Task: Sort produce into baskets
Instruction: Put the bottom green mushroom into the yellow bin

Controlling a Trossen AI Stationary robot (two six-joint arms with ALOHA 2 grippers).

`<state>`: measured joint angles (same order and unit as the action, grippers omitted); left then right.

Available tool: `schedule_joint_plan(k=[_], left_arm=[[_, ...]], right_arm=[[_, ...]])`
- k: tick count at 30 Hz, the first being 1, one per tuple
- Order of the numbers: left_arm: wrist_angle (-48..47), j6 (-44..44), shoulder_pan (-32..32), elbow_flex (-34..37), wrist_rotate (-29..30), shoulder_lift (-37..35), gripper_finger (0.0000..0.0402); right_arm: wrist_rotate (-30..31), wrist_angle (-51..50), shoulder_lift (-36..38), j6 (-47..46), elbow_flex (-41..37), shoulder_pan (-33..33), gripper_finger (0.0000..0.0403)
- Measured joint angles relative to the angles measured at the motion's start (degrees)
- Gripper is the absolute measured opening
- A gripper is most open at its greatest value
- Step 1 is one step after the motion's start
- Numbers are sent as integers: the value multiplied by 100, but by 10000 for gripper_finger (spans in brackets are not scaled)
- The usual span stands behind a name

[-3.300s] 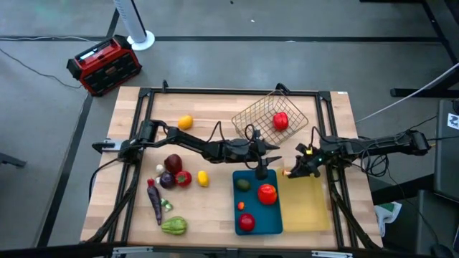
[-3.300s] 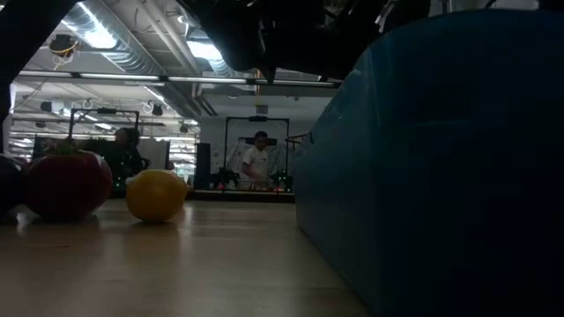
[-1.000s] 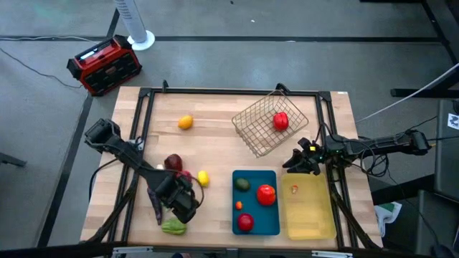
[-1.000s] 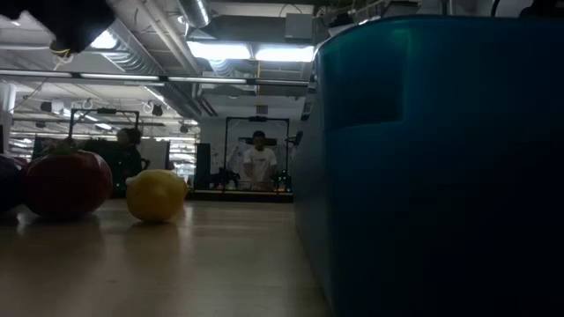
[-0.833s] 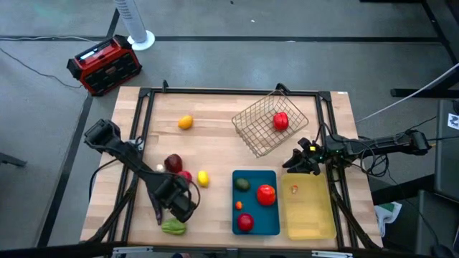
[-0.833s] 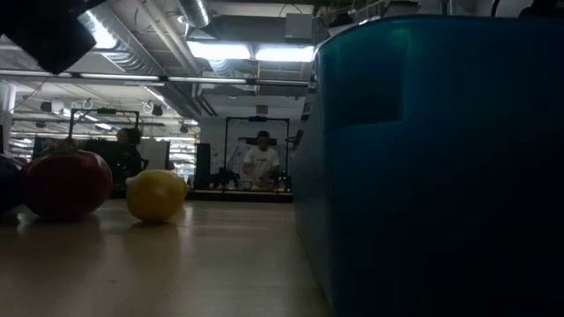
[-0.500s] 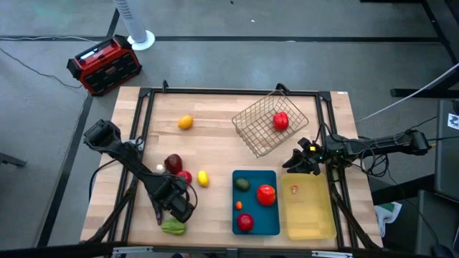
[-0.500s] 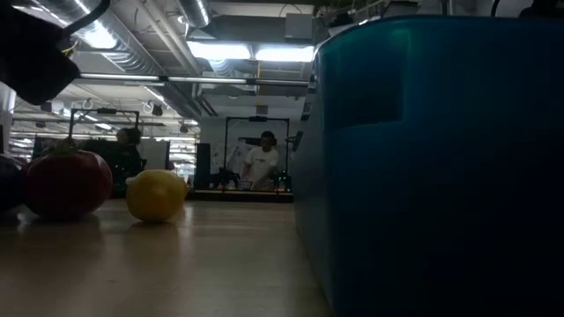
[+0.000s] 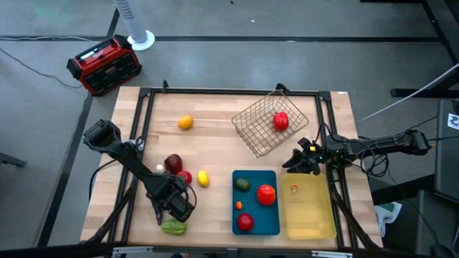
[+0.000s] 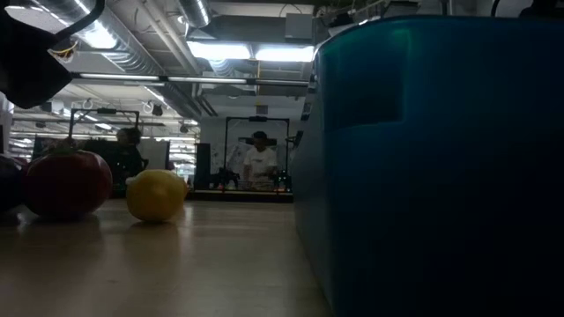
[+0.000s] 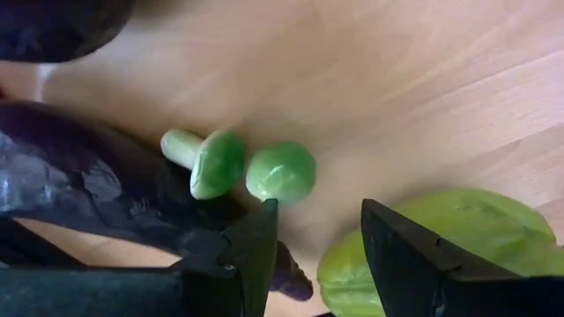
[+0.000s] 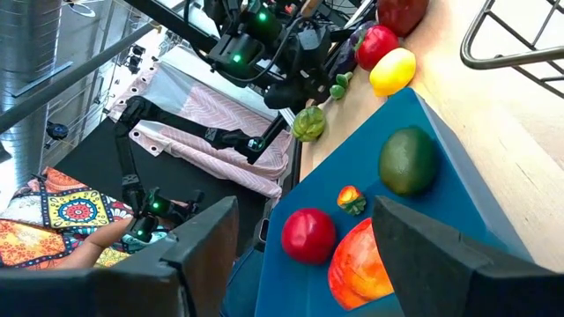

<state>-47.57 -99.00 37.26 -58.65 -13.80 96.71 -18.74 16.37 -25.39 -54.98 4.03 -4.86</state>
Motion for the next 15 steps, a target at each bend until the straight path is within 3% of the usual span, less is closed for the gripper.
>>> schedule_joint_plan(k=[15], left_arm=[[-144, -330, 207, 20, 89, 59, 159]], right_arm=[[-2, 1, 0, 2, 0, 0, 257]])
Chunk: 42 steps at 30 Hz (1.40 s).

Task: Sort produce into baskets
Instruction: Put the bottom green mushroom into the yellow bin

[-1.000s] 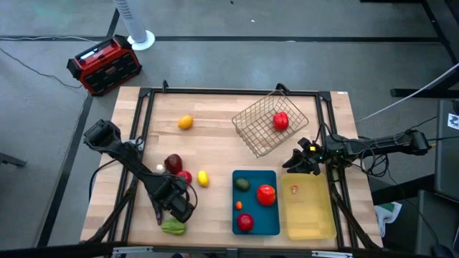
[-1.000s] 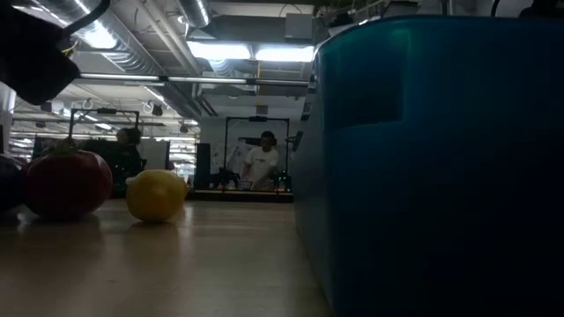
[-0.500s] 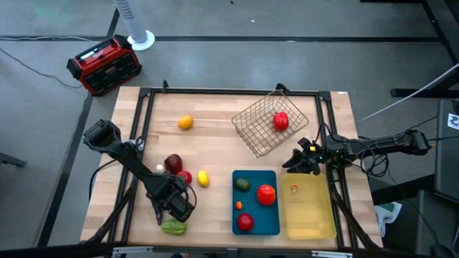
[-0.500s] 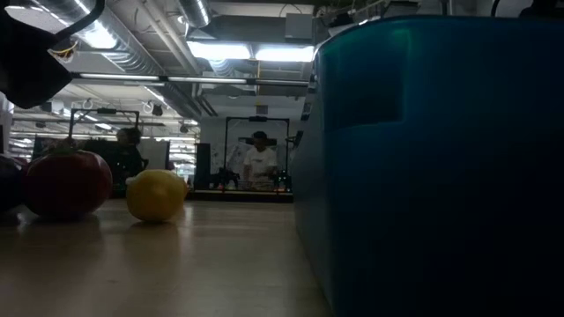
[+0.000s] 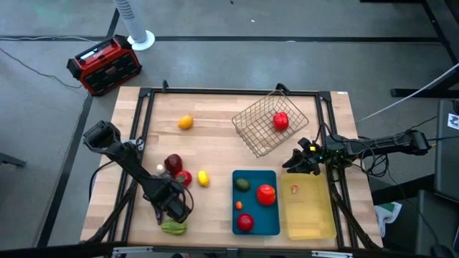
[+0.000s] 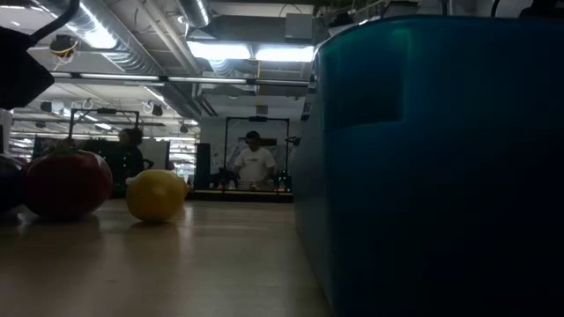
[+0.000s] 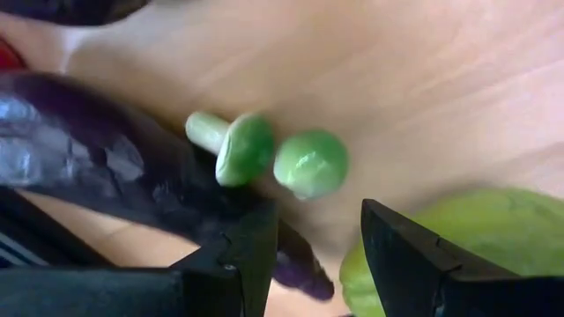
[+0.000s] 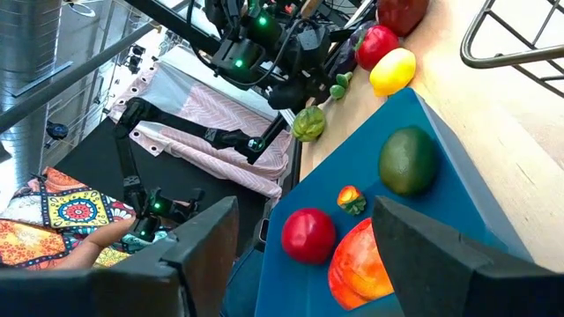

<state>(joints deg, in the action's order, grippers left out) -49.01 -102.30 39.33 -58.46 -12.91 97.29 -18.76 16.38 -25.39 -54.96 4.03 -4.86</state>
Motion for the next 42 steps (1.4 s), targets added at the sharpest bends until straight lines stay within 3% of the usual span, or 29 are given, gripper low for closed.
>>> schedule_joint_plan(k=[13, 23, 42], left_arm=[[63, 61, -9, 0, 170, 361, 157], [161, 125, -168, 0, 300, 361, 94], [690, 1780, -1466, 0, 331, -310, 97]], right_arm=[[22, -30, 0, 2, -2, -2, 257], [31, -26, 0, 31, -2, -2, 257], [35, -22, 2, 295, -2, 0, 257]])
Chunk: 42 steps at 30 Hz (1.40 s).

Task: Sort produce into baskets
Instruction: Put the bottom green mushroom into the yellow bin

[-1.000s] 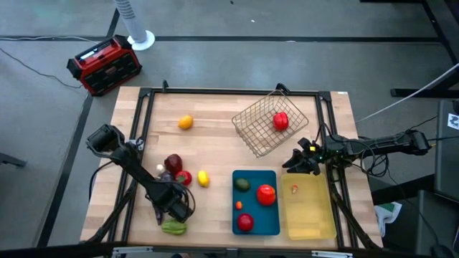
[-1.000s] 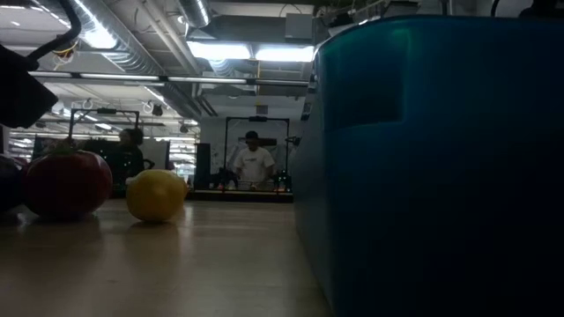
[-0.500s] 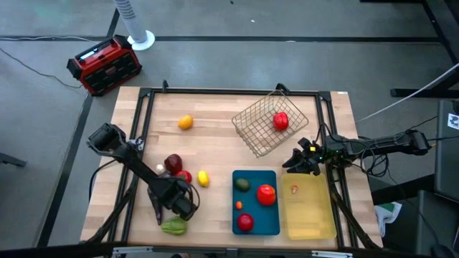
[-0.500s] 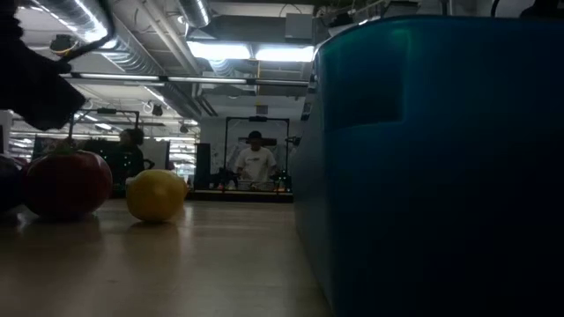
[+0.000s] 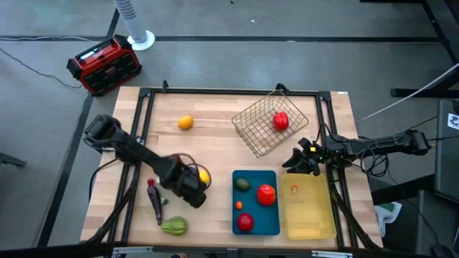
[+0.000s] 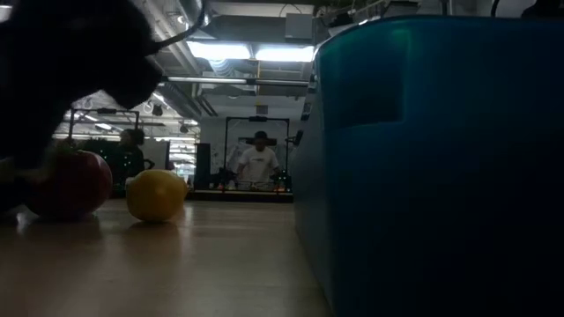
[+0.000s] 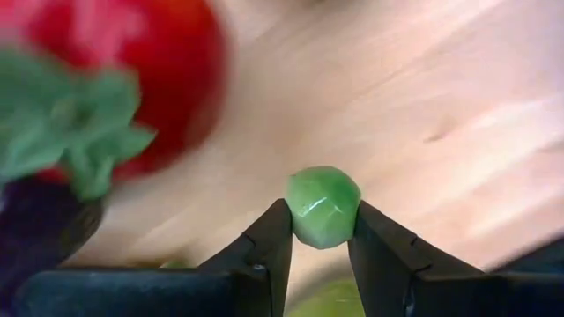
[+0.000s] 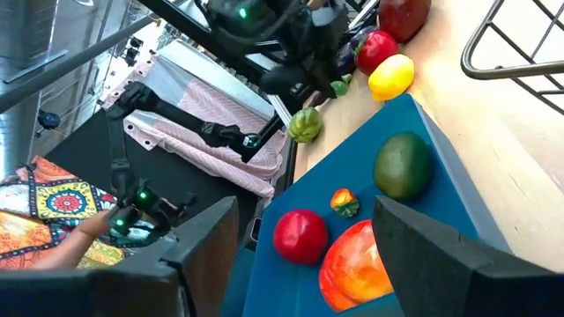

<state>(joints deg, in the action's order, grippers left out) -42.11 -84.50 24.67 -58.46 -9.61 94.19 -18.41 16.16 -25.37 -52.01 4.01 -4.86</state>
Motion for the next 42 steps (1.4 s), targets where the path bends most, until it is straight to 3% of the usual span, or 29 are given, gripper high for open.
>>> schedule_joint_plan(k=[9, 15, 25, 33, 42], left_arm=[[2301, 881, -812, 0, 241, -277, 101], [4251, 1971, -1313, 0, 1057, -271, 101], [6535, 4173, -1812, 0, 2492, -92, 101], [8503, 5612, -1889, -207, 2557, 719, 101], [8962, 6563, -1884, -1093, 2555, 1709, 102]], right_arm=[[251, 4, 0, 7, 0, 0, 257], [805, 6, -2, 7, 0, 0, 257], [1280, 81, -2, 7, 0, 0, 257], [1392, 630, -2, -9, 0, 0, 257], [1441, 1262, -2, -14, 0, 0, 257]])
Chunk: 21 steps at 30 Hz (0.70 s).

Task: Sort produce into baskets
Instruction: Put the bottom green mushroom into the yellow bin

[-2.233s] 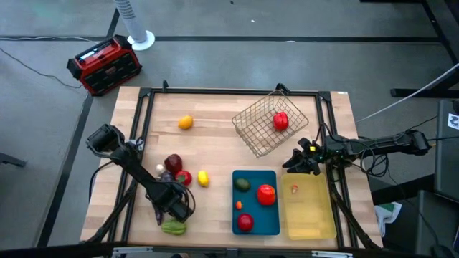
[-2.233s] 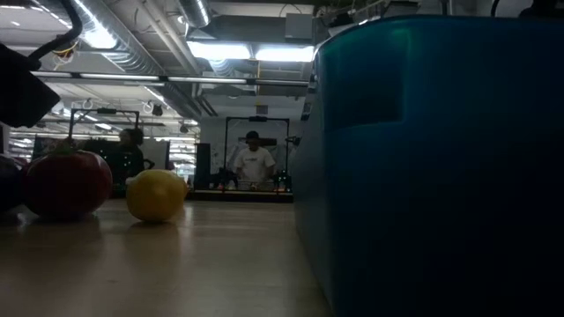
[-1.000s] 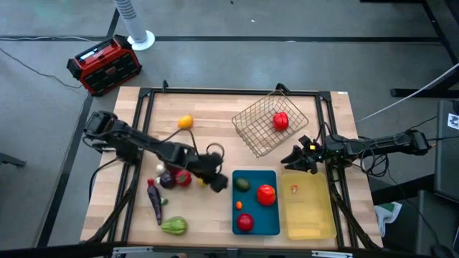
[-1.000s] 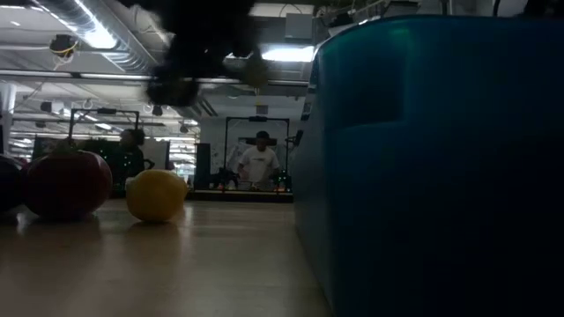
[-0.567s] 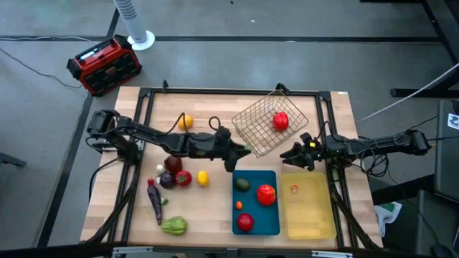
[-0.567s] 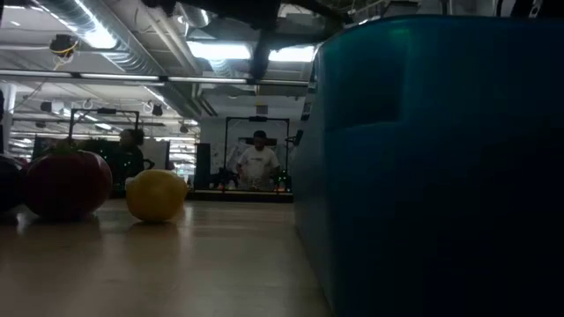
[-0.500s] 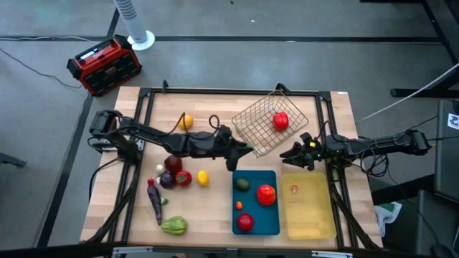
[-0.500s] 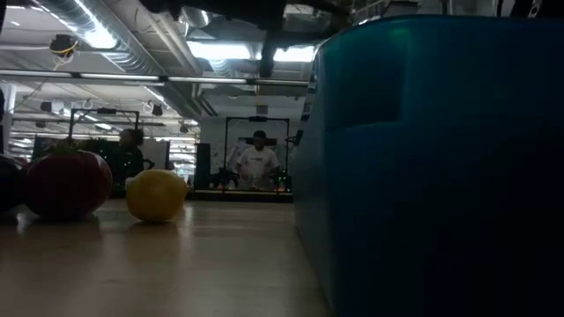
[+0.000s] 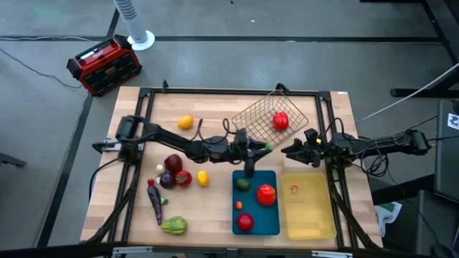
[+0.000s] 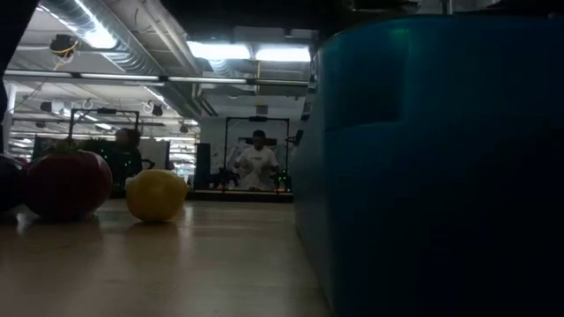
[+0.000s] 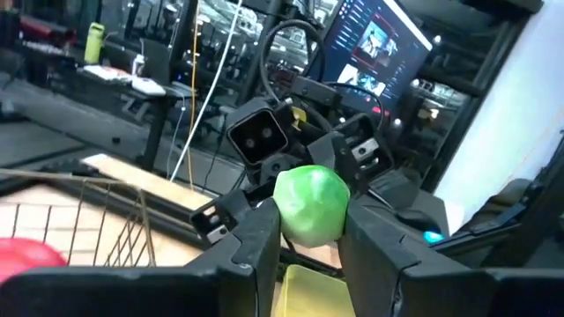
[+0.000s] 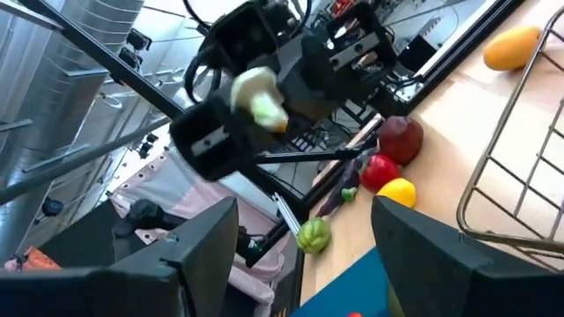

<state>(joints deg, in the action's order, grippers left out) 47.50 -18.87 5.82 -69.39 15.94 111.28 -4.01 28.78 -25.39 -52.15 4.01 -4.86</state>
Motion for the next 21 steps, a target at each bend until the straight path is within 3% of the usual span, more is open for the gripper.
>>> schedule_joint_plan(k=[10, 21], left_arm=[[-17, 554, -9, -999, -44, 903, 102], [-52, 551, -115, -1198, -44, 1167, 102]], right_arm=[[140, 18, 0, 3, 0, 0, 257], [137, 25, 0, 102, 0, 0, 257]])
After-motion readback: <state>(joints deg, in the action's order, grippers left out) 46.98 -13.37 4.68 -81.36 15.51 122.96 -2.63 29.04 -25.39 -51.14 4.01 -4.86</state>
